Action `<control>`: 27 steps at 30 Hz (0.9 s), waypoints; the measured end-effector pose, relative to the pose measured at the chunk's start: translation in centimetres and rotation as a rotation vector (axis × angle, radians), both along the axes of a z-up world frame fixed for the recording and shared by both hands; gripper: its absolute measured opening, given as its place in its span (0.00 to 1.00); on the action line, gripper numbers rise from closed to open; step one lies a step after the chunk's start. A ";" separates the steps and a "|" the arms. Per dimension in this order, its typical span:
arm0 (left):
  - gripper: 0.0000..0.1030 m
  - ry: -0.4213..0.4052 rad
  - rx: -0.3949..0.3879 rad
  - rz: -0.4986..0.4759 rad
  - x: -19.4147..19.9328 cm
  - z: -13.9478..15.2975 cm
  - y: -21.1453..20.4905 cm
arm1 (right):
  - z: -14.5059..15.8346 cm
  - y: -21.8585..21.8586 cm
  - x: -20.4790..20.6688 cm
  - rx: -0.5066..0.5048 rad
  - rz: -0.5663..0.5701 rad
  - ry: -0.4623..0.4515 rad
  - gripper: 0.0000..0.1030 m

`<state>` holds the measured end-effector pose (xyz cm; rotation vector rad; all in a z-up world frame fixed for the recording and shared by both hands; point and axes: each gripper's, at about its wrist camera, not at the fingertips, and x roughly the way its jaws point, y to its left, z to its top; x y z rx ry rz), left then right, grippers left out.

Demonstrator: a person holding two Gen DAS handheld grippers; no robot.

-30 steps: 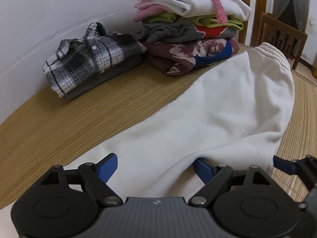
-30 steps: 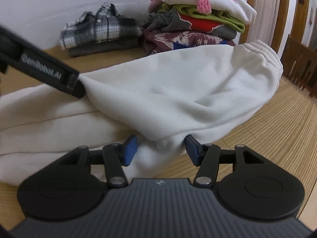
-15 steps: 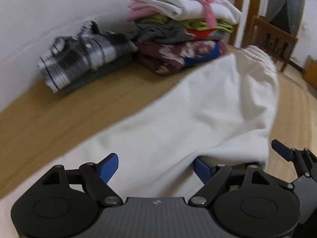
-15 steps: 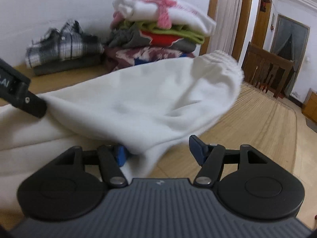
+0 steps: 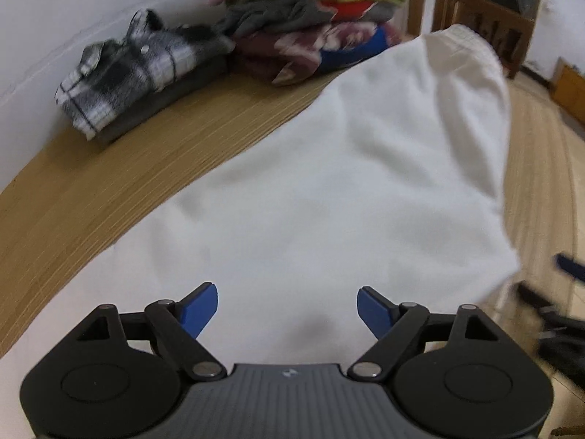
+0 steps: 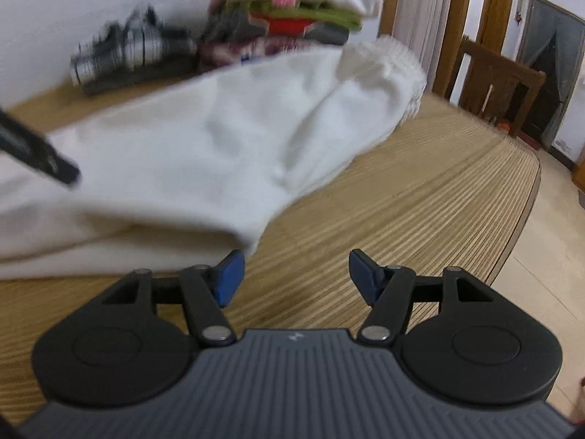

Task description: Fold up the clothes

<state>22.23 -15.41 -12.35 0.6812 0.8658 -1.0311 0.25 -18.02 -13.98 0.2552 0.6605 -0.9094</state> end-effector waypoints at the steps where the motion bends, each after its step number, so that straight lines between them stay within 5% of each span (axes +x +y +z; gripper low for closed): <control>1: 0.83 0.016 -0.003 -0.008 0.1 -0.1 -0.1 | 0.5 -0.2 -0.5 -0.009 0.004 -0.016 0.63; 6: 0.83 0.051 -0.041 -0.054 -1.2 -0.3 -1.6 | 3.8 -6.4 -1.5 -0.059 0.102 -0.127 0.64; 11: 0.84 0.052 -0.013 -0.040 -4.0 -1.9 -4.6 | 7.0 -18.5 3.6 -0.021 0.297 -0.195 0.63; 18: 0.91 0.066 0.050 0.107 -4.8 -4.2 -6.4 | 0.0 -33.4 11.8 0.065 0.263 0.033 0.61; 21: 0.95 0.089 0.046 0.162 -4.5 -4.6 -6.4 | -2.5 -35.2 12.8 0.019 0.270 0.049 0.62; 27: 0.87 0.095 -0.010 0.225 -3.0 -2.0 -6.7 | -1.5 -32.0 12.6 -0.149 0.294 0.135 0.63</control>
